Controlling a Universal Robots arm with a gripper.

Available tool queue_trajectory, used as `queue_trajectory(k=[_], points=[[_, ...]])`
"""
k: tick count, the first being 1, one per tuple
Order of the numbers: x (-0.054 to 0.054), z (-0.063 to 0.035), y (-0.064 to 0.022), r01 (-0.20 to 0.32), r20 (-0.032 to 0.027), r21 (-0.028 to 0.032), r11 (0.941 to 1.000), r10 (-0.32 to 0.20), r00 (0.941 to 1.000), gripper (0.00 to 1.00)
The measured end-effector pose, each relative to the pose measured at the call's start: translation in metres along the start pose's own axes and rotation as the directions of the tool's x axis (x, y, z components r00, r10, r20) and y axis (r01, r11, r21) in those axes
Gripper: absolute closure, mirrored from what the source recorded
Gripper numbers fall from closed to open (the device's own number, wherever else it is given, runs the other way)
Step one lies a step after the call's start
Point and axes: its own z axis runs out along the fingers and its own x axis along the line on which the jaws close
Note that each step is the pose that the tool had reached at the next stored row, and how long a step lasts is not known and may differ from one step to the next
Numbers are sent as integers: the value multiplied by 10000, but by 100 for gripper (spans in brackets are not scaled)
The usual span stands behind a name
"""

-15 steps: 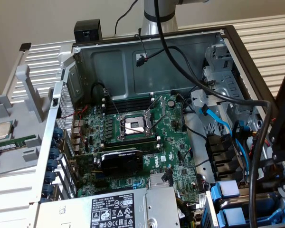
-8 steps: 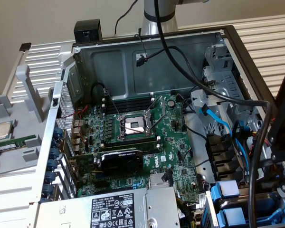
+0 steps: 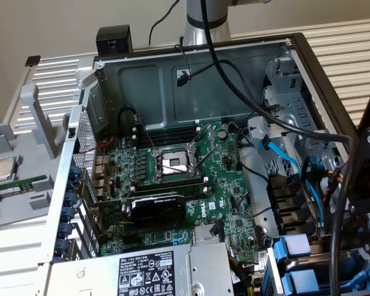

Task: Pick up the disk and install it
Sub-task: 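Insert the first disk wire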

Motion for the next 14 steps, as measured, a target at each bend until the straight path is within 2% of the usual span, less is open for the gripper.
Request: queue_trajectory(k=[2, 3, 4, 5, 7, 10, 11, 12, 14], points=[[0, 1, 0, 286, -24, -126, 9995, -287, 9996, 70], [1, 1, 0, 406, -19, -164, 9990, -407, 9992, 70], [0, 0, 1, 518, -5, -178, 9985, -518, 9987, 70], [-1, -1, 0, 595, 7, -167, 9981, -595, 9982, 70], [-2, -2, 0, 685, -3, -97, 9976, -686, 9976, 70], [-4, -6, 3, 799, -71, 81, 9968, -799, 9968, 70], [-5, -7, 2, 824, -92, 123, 9965, -823, 9966, 70], [-7, -9, 4, 845, -116, 162, 9963, -843, 9964, 70], [-8, -9, 7, 865, -126, 185, 9961, -862, 9962, 70]])
